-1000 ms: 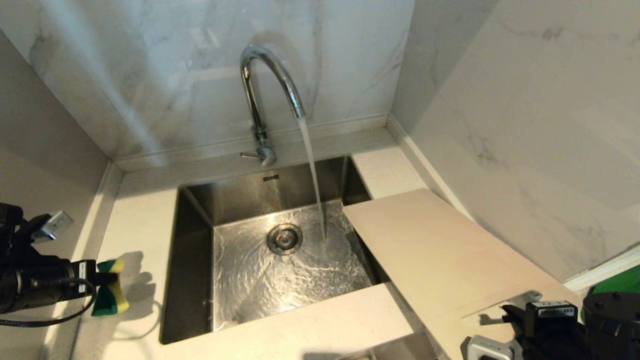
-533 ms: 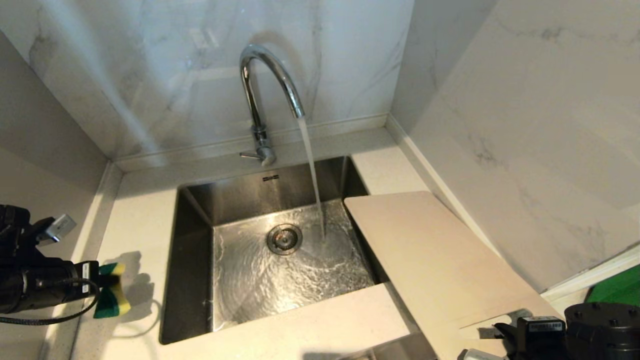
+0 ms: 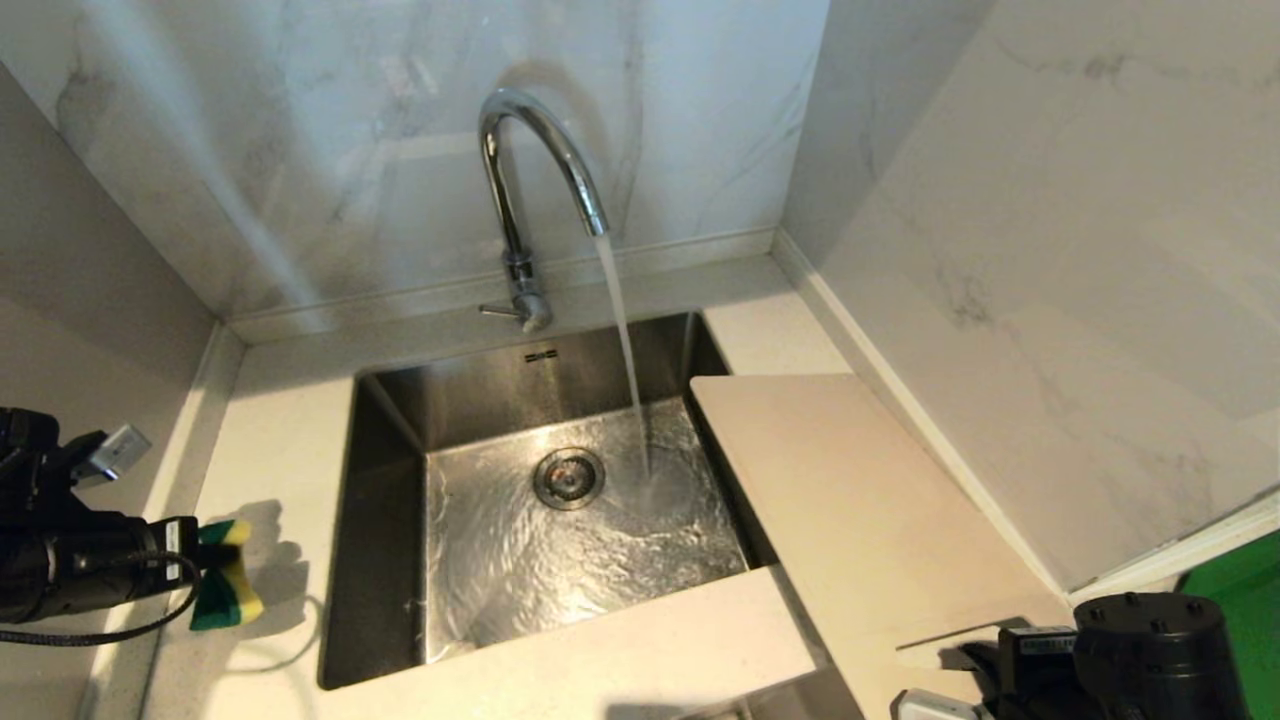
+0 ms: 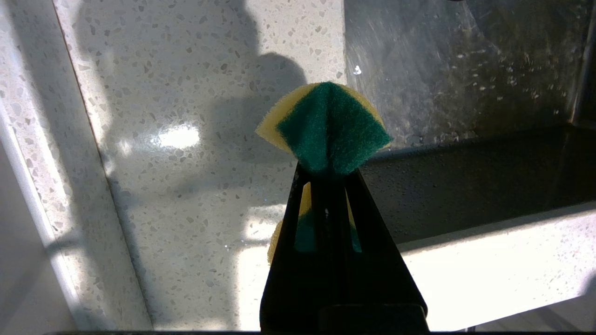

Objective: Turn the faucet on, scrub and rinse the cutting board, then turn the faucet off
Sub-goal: Put down the cutting board

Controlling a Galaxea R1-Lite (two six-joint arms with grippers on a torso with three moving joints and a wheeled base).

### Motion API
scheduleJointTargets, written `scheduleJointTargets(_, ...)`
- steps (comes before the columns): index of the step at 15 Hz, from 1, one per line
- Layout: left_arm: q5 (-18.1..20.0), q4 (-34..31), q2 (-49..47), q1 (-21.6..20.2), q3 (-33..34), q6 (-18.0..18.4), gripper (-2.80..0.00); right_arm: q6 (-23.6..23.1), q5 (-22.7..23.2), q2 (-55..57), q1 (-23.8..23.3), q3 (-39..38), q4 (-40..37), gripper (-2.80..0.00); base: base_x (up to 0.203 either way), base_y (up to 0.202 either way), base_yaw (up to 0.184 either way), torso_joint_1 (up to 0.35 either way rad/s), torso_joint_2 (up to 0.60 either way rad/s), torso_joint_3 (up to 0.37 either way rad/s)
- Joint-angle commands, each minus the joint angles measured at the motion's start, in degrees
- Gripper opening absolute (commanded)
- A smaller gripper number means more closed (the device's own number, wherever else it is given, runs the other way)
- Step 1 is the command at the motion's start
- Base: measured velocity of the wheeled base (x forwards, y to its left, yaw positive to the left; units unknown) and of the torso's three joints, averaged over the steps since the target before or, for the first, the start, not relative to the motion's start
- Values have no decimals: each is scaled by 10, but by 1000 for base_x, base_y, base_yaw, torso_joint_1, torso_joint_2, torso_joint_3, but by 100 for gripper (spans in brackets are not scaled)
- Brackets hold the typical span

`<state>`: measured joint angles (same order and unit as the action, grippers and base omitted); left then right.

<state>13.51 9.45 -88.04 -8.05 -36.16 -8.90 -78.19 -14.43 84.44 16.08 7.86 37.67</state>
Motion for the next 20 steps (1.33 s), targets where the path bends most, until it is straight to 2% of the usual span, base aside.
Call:
scheduleJointTargets(1, 1, 0, -3, 0, 0, -3, -280, -5, 2, 6, 2, -3, 2, -280, 0, 0, 0, 0, 0, 0)
scheduleJointTargets(5, 1, 2, -4, 0, 1, -4, -280, -4, 31, 7, 3, -6, 1, -280, 0, 0, 0, 0, 0, 0)
scheduleJointTargets(18, 1, 22, -20, 0, 5, -4, -280, -6, 33, 68, 3, -6, 7, -280, 0, 0, 0, 0, 0, 0)
scheduleJointTargets(20, 1, 22, -20, 0, 6, -4, -280, -6, 33, 93, 3, -5, 31, -280, 0, 0, 0, 0, 0, 0)
